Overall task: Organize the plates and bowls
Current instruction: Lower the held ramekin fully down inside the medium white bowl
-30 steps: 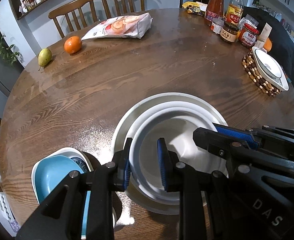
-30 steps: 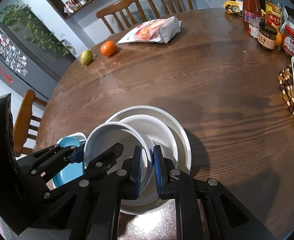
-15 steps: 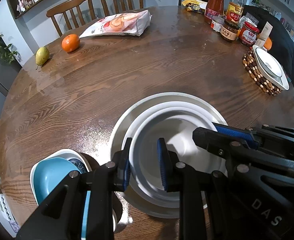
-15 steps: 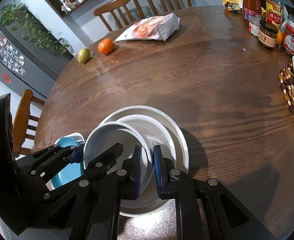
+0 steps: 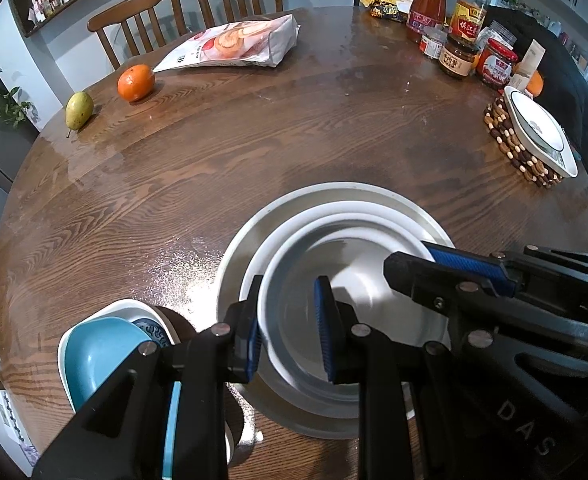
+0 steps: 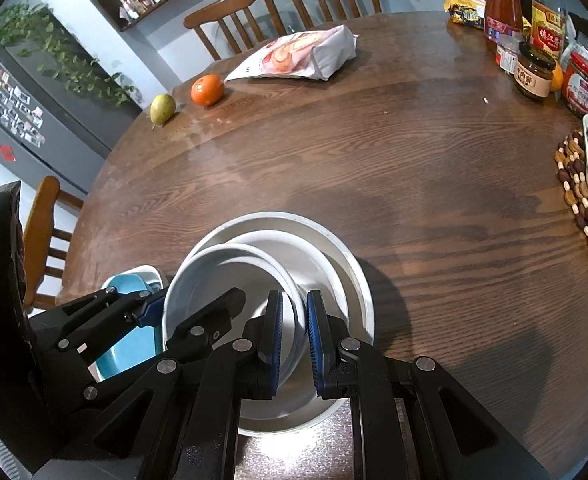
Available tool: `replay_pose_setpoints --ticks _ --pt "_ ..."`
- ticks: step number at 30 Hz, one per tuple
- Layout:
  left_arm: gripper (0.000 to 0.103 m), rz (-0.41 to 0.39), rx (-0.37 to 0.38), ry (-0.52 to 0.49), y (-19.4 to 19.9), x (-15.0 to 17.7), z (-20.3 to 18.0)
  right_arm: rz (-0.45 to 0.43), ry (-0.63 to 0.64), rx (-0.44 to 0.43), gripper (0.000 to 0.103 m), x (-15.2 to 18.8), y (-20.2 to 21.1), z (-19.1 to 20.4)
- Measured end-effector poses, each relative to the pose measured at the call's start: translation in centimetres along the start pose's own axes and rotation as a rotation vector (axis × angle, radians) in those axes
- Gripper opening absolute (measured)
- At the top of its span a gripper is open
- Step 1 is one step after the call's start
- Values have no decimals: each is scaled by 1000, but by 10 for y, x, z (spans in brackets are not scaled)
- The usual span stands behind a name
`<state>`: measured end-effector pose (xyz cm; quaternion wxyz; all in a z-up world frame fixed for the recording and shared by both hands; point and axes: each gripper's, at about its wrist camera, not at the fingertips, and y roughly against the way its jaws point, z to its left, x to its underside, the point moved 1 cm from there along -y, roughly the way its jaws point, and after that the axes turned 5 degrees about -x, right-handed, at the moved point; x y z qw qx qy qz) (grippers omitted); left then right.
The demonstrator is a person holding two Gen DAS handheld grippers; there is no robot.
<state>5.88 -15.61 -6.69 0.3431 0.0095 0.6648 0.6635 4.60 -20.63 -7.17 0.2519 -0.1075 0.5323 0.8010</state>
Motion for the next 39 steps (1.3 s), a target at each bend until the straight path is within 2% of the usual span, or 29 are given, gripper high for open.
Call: replay_pose_setpoints --ticks 9,28,39 --pt "21 6 -4 -6 0 0 -1 4 -2 3 15 1 0 0" --pt "30 18 -2 -9 -2 2 -3 4 -9 -1 16 2 0 0" --pt "31 26 0 -1 -3 2 -4 4 -8 -1 16 2 1 0"
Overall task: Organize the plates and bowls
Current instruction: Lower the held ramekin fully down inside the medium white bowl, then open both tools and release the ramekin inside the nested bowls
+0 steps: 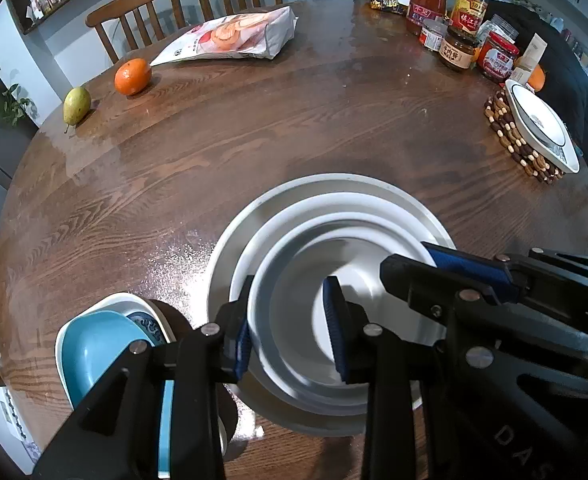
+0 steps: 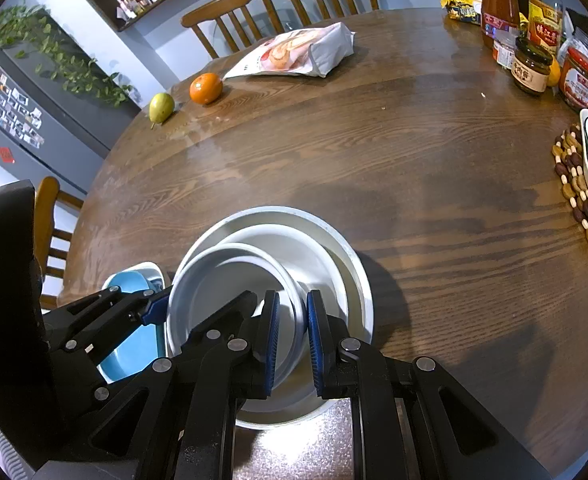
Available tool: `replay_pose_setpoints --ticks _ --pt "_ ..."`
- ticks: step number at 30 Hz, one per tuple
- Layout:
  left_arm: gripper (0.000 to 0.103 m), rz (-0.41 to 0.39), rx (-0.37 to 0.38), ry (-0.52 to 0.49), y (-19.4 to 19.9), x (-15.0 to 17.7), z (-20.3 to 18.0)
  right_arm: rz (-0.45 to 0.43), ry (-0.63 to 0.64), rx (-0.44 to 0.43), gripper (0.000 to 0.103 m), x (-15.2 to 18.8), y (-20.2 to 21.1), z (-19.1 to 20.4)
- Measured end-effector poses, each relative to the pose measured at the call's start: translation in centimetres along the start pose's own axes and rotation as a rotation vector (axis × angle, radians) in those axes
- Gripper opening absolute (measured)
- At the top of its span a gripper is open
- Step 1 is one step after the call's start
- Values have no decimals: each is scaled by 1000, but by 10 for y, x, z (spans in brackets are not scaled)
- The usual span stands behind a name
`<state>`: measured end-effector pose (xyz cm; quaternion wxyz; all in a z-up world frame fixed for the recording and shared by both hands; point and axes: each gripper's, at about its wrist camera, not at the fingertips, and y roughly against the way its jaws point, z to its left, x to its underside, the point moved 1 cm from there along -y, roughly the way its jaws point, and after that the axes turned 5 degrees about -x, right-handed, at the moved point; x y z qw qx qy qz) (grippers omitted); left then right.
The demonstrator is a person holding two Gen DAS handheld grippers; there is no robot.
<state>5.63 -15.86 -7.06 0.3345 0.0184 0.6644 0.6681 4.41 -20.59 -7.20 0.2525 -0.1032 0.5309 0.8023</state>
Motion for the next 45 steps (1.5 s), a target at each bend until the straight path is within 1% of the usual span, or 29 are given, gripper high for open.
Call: replay_pose_setpoints --ticks 5,9,12,18,24,31,45 --pt "35 2 4 3 1 1 -1 0 2 2 16 2 0 0" --pt "37 -1 3 2 2 1 -1 -2 2 1 16 3 1 1" --pt "41 -10 3 1 4 0 -2 -8 5 2 16 3 2 1" --pt "42 -16 0 0 6 0 -2 -12 9 3 16 3 5 2" --pt "48 -39 9 0 14 -3 -1 -26 11 -5 16 0 10 2" --pt "49 -64 9 -3 22 -6 -1 -50 19 -7 16 -2 20 5" --pt "49 -83 13 -4 30 -7 1 -65 20 -17 16 -3 25 9"
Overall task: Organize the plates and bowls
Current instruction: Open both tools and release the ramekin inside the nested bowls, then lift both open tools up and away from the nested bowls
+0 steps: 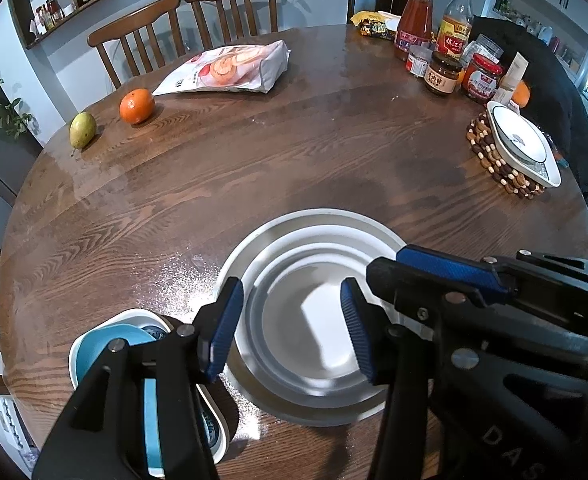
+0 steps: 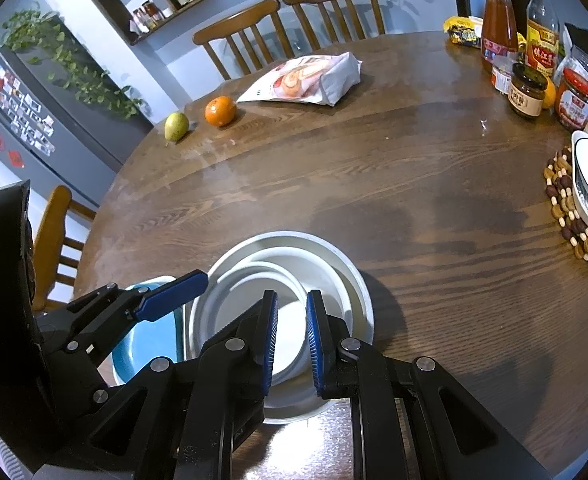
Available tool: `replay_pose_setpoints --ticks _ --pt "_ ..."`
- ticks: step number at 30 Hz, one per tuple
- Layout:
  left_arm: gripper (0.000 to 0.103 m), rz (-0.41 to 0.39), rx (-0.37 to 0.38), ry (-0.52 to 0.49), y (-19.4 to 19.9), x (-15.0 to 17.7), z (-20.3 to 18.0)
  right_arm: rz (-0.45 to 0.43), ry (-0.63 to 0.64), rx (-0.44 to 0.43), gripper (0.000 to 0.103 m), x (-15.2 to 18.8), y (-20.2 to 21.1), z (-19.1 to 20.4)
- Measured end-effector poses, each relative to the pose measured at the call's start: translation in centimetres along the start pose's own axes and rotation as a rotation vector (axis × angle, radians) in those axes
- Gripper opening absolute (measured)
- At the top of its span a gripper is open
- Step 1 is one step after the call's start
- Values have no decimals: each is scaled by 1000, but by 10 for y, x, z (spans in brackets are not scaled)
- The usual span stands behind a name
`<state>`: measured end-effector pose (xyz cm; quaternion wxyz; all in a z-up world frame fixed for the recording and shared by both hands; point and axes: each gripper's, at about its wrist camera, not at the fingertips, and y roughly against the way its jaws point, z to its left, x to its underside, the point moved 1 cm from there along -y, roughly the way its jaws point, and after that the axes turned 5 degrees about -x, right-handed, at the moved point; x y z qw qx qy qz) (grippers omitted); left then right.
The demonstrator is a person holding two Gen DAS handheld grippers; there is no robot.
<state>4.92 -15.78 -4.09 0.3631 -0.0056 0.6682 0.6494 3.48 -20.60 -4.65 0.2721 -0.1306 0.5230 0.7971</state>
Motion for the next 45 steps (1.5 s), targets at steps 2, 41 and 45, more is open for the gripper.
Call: replay_pose_setpoints --ticks 2,41,45 --pt "49 -4 2 1 2 0 1 -4 -2 -2 16 -1 1 0" --pt "82 -68 -8 78 28 -7 33 -105 -45 25 41 -7 28 -7" --pt "84 -66 -15 92 28 -5 38 -108 -43 25 42 -7 29 -6"
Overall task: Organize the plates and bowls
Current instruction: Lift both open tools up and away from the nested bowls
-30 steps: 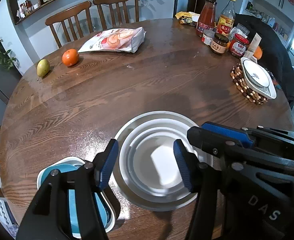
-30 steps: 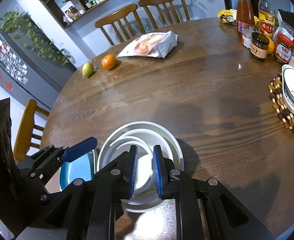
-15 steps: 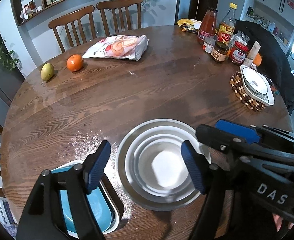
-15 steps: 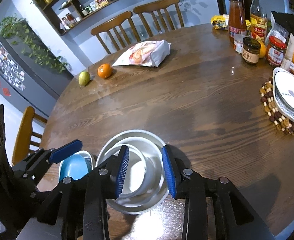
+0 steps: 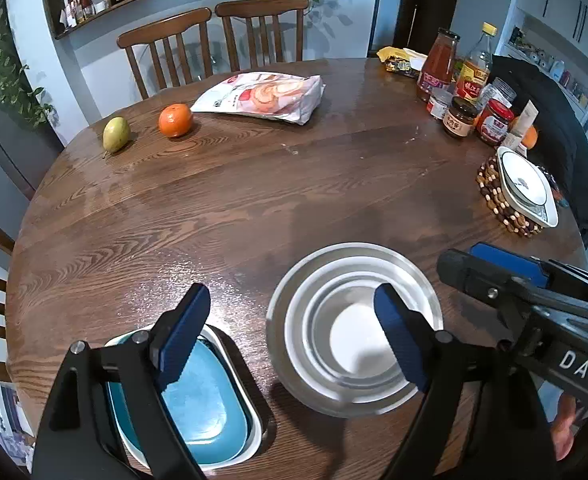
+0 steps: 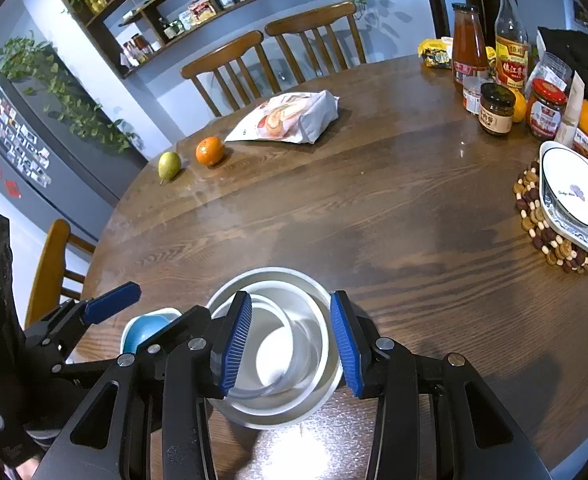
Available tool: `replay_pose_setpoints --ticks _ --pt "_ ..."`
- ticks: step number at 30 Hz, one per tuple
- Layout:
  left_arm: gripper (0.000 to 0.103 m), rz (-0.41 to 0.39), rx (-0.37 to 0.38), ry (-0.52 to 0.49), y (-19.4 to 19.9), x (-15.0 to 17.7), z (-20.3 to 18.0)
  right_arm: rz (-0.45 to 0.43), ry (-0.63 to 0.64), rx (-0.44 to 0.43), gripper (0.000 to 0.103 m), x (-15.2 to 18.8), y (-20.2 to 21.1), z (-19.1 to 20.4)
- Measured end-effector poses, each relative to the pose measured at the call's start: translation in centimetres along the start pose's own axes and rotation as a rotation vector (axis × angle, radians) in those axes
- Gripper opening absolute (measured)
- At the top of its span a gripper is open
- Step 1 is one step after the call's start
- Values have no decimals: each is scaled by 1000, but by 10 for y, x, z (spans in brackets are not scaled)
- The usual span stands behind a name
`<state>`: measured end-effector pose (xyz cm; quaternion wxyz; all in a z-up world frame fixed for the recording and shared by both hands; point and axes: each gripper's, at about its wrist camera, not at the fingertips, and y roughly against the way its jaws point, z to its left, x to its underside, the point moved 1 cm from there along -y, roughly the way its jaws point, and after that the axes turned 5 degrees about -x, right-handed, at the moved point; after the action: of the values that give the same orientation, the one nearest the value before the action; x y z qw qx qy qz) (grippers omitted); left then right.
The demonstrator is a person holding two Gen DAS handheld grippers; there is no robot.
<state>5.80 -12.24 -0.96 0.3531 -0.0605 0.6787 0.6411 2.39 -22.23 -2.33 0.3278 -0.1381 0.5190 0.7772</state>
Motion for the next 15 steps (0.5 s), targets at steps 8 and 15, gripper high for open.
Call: replay_pose_setpoints --ticks 8,15 --pt "89 4 -20 26 -1 1 12 3 10 8 42 0 1 1" --pt "90 19 -34 40 -3 3 21 15 21 15 43 1 1 2"
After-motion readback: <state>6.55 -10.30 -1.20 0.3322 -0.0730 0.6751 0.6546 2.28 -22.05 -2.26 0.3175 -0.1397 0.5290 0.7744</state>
